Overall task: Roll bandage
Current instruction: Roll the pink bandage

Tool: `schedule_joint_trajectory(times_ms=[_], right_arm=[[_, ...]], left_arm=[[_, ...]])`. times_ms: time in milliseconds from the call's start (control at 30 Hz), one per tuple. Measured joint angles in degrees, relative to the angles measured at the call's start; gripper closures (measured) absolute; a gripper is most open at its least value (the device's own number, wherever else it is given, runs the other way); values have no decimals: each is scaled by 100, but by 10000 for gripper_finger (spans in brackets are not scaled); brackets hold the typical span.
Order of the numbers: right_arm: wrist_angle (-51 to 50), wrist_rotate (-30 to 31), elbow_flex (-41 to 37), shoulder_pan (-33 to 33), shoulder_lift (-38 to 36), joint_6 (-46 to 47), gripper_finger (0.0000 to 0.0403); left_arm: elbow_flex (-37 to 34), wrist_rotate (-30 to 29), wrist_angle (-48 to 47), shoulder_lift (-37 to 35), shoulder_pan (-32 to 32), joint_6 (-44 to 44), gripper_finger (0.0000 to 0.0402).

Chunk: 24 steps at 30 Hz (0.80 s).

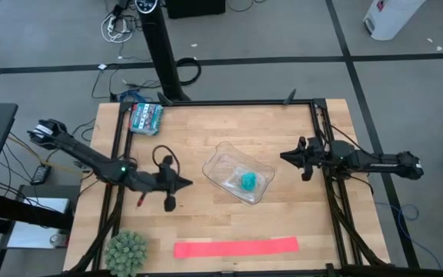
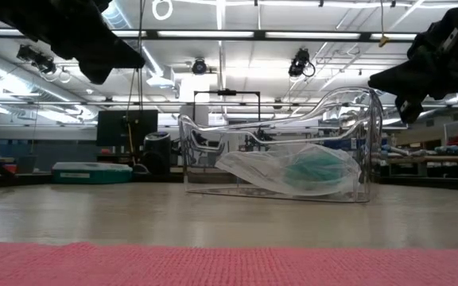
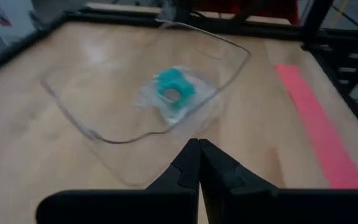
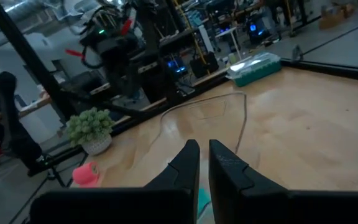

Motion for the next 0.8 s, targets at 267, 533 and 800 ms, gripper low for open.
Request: schedule_joint_trajectory(times_ms=[267, 533, 800], right_arm=[[53, -19, 0, -142, 0, -250, 372], [50, -424, 0, -146, 2, -197, 374], [51, -492, 0, -146, 0, -271, 373]], left_arm=[[546, -98, -2, 794, -358, -296, 389], [792, 7, -11, 999, -466, -251, 389], [801, -39, -45, 997, -858, -760, 389]])
